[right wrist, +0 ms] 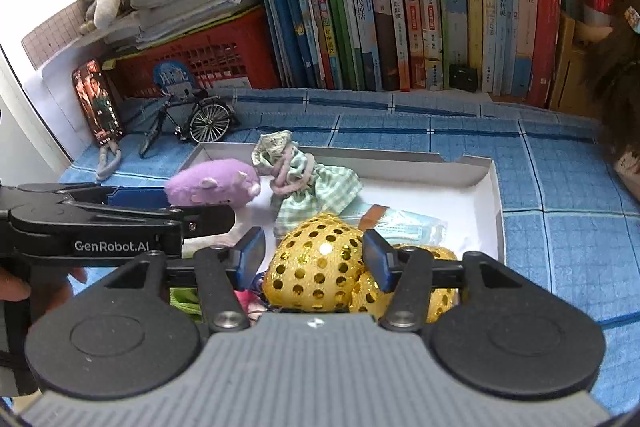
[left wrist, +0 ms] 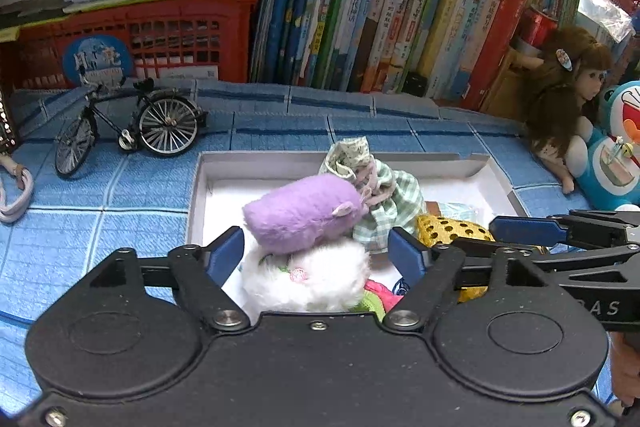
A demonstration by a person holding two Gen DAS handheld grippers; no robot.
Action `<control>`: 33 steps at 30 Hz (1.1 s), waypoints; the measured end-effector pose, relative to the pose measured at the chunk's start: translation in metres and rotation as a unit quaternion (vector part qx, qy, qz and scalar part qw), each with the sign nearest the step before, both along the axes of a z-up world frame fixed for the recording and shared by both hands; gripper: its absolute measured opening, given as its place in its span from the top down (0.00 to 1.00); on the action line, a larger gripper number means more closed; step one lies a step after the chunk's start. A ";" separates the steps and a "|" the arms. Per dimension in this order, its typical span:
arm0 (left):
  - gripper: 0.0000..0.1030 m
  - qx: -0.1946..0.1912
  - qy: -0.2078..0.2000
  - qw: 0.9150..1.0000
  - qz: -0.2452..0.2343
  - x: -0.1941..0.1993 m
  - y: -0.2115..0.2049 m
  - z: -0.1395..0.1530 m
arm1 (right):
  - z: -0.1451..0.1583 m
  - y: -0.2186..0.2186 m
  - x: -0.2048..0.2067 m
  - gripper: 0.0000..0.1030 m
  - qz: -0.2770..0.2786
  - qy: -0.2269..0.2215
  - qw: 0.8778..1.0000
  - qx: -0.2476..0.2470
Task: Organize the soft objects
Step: 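Lower the plush into the tray and open the left tool while the right tool releases the balls, then withdraw the left tool from the tray while the right tool moves to the pink knit cloth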
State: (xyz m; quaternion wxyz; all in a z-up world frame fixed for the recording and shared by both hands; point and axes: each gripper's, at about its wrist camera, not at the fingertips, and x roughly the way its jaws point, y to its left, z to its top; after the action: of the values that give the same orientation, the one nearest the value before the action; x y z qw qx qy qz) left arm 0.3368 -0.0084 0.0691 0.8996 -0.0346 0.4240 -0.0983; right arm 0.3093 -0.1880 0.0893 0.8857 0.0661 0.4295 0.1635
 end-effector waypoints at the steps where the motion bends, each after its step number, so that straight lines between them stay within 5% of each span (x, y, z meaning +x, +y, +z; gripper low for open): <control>1: 0.22 0.002 -0.004 1.000 0.002 -0.001 0.000 0.002 | 0.002 -0.001 -0.001 0.30 -0.001 -0.002 1.000 0.000; 15: 0.17 0.001 -0.042 0.999 0.023 -0.032 0.010 0.044 | 0.039 -0.029 -0.038 0.17 -0.025 -0.037 0.999 0.018; 33: 0.16 0.013 -0.058 0.996 -0.073 -0.116 -0.034 0.076 | 0.060 -0.071 -0.107 0.14 -0.067 -0.039 0.996 0.045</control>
State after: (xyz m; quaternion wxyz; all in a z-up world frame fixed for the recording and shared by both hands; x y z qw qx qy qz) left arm 0.2206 -0.0427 0.1452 0.9135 0.0142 0.3739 -0.1596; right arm 0.2022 -0.2588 0.1498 0.9069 0.1284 0.3812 0.1251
